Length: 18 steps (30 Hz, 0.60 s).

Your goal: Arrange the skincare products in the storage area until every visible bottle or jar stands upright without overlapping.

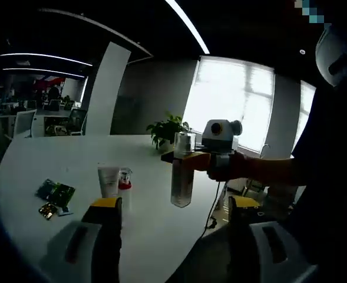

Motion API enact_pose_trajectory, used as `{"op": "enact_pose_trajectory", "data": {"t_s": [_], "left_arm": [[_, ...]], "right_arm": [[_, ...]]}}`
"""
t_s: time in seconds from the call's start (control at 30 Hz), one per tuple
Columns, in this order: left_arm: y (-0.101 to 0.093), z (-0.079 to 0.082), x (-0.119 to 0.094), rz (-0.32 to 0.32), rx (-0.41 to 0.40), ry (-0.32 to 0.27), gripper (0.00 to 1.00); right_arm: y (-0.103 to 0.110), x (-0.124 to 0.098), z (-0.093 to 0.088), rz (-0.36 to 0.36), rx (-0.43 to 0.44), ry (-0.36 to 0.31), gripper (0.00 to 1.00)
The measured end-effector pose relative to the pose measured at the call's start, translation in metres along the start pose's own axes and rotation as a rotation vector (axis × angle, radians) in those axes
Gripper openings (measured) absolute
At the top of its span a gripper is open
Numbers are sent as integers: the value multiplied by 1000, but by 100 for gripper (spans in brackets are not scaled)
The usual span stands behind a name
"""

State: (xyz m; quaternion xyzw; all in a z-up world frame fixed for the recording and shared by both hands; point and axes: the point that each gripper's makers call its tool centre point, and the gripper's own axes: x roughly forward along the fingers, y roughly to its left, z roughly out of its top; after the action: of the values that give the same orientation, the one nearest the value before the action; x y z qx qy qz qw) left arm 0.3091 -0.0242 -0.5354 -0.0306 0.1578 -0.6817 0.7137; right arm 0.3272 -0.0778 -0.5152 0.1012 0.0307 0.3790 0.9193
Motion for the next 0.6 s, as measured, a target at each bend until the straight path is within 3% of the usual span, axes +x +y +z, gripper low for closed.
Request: {"op": "enact_pose_trajectory", "data": {"t_s": [0.3, 0.47, 0.6], "left_arm": [[8, -15, -2, 31, 41, 53, 80], [17, -34, 1, 45, 80, 120, 87], [23, -47, 5, 37, 73, 128, 95]], "right_arm": [[-10, 4, -16, 17, 14, 7, 14], [-20, 2, -32, 9, 15, 18, 14], [-29, 0, -50, 3, 3, 32, 14]]}}
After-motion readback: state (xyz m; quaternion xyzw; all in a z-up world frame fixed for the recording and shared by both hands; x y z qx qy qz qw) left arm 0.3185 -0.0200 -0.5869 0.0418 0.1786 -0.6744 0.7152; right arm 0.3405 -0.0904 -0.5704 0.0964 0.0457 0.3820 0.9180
